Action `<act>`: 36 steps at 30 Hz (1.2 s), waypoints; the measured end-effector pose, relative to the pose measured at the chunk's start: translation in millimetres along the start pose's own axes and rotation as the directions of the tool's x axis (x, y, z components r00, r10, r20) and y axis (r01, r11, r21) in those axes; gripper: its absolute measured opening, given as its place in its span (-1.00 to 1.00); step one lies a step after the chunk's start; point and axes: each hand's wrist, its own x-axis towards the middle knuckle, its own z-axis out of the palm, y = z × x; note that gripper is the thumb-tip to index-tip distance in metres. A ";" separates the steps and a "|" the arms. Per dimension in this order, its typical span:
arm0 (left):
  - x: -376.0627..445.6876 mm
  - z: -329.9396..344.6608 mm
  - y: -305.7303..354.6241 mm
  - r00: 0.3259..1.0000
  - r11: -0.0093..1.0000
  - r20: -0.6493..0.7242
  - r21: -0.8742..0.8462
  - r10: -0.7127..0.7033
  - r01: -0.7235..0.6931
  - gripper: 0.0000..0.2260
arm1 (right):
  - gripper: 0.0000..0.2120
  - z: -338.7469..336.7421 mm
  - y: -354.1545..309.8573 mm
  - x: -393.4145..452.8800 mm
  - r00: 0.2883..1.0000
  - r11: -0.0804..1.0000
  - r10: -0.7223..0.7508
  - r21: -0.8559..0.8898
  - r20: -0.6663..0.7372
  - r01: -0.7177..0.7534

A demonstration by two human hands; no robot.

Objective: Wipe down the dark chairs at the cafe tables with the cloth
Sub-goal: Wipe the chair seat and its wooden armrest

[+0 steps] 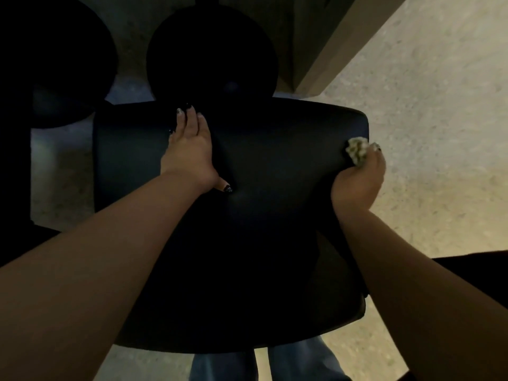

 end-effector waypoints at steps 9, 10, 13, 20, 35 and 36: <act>-0.1 0.8 -2.9 1.000 1.000 0.011 0.014 0.024 -0.024 0.29 | -0.41 -1.4 -7.7 -68.6 0.765 0.820 -0.547 0.037 0.340 0.571; -0.5 0.9 -3.6 1.000 0.999 0.014 0.023 0.023 -0.023 0.29 | -0.42 -3.3 -5.3 -56.0 0.825 0.866 -0.484 0.026 0.293 0.499; -6.1 4.6 -7.0 0.997 0.997 0.007 0.006 -0.083 0.083 0.30 | -0.45 2.6 -8.6 -32.0 0.978 0.982 -0.187 -0.010 0.093 0.189; -29.2 16.3 -28.3 0.958 0.953 0.027 -0.099 -0.285 0.286 0.22 | -0.40 34.5 -24.3 -142.6 0.393 0.535 -0.767 0.167 0.507 0.828; -15.6 -69.9 -107.5 0.965 0.931 0.260 0.348 0.018 -0.111 -0.41 | -0.46 38.1 -40.5 -174.9 0.067 0.294 -0.823 0.322 0.565 0.900; -20.4 -72.1 -115.1 0.958 0.927 0.287 0.352 0.021 -0.126 -0.44 | -0.46 35.6 -38.1 -172.3 -0.127 0.137 -0.799 0.383 0.588 0.913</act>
